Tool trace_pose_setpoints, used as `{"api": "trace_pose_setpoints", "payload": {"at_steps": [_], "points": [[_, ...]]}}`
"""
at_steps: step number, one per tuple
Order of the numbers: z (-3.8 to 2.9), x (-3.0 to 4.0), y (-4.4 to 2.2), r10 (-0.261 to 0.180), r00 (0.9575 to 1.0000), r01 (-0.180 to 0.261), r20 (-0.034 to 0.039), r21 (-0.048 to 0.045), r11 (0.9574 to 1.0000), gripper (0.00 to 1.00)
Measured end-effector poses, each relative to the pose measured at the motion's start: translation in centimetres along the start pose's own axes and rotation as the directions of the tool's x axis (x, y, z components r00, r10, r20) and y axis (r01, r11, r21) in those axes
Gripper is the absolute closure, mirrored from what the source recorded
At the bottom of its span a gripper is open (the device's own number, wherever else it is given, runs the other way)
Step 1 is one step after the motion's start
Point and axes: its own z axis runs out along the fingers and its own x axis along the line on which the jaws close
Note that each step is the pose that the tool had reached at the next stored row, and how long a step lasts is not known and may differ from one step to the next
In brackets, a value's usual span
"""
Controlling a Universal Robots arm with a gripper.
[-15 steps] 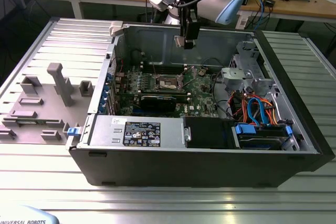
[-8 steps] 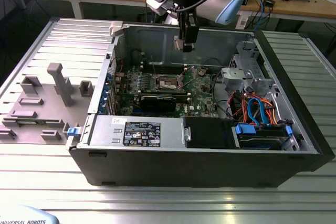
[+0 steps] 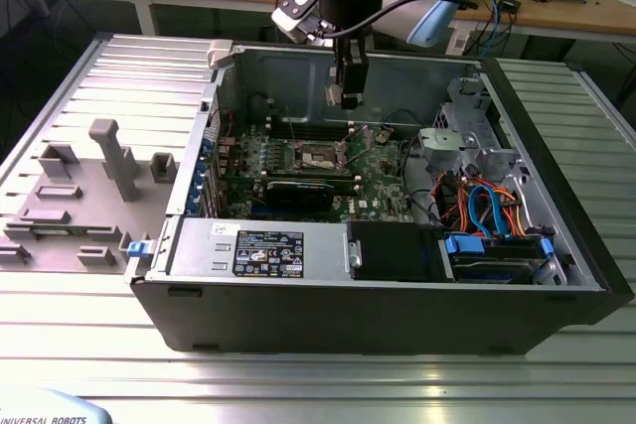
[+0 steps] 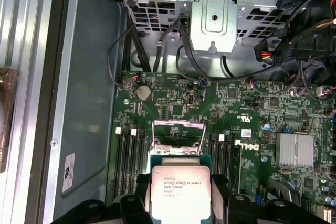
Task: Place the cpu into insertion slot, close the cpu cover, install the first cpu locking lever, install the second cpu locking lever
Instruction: 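Place the cpu into insertion slot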
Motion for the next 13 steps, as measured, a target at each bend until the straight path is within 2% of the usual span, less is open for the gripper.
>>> {"api": "trace_pose_setpoints", "payload": {"at_steps": [13], "points": [[0.39,0.0,-0.09,0.0,1.0,0.0,-0.0013,-0.0002,1.0,0.46]]}}
